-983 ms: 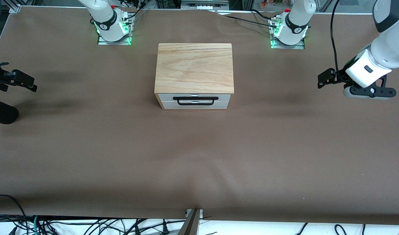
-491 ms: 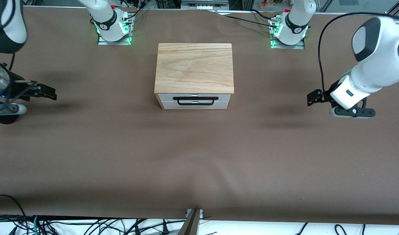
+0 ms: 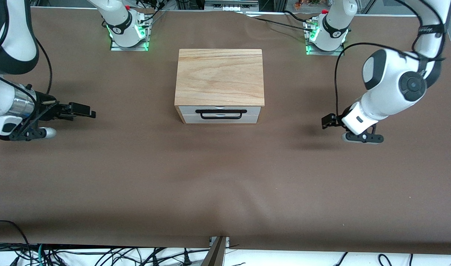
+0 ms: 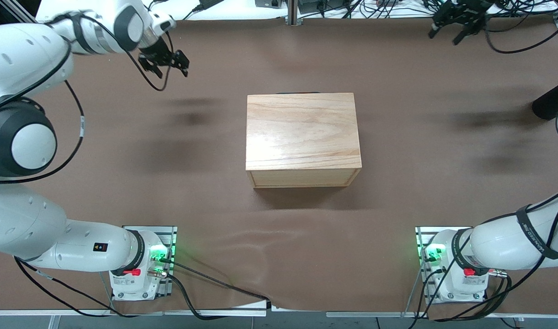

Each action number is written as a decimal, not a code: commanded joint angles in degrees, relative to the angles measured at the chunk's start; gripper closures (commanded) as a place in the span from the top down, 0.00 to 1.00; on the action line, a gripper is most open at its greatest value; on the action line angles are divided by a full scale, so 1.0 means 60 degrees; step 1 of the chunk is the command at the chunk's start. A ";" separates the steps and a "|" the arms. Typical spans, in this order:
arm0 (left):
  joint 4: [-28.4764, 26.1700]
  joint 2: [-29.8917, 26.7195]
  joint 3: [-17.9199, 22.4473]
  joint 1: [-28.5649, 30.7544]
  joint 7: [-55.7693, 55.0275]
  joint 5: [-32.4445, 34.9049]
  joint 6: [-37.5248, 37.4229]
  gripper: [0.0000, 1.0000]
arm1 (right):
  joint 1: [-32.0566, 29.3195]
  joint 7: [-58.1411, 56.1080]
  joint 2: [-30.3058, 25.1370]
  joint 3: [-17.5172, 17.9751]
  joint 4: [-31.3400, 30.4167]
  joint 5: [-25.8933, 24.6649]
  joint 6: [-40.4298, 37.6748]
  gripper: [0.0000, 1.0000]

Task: Pull top drawer with both arms simultaneously
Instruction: 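Move the left gripper toward the drawer handle while the right gripper approaches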

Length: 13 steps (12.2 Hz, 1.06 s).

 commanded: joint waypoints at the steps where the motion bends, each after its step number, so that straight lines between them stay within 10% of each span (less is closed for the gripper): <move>1: -0.0301 0.0018 -0.0281 -0.0085 0.0144 -0.1511 0.0292 1.00 | -0.0042 -0.0363 0.0594 0.0045 0.0034 0.1805 0.0013 1.00; 8: -0.0301 0.1495 -0.0546 -0.0085 0.5625 -0.7689 0.0307 1.00 | -0.0115 -0.3364 0.2175 0.0031 -0.0025 0.5191 -0.1069 1.00; 13: -0.0214 0.2025 -0.0794 -0.0085 0.8244 -1.0931 -0.0481 1.00 | -0.0028 -0.4362 0.2574 0.0060 -0.0448 0.6072 -0.1524 1.00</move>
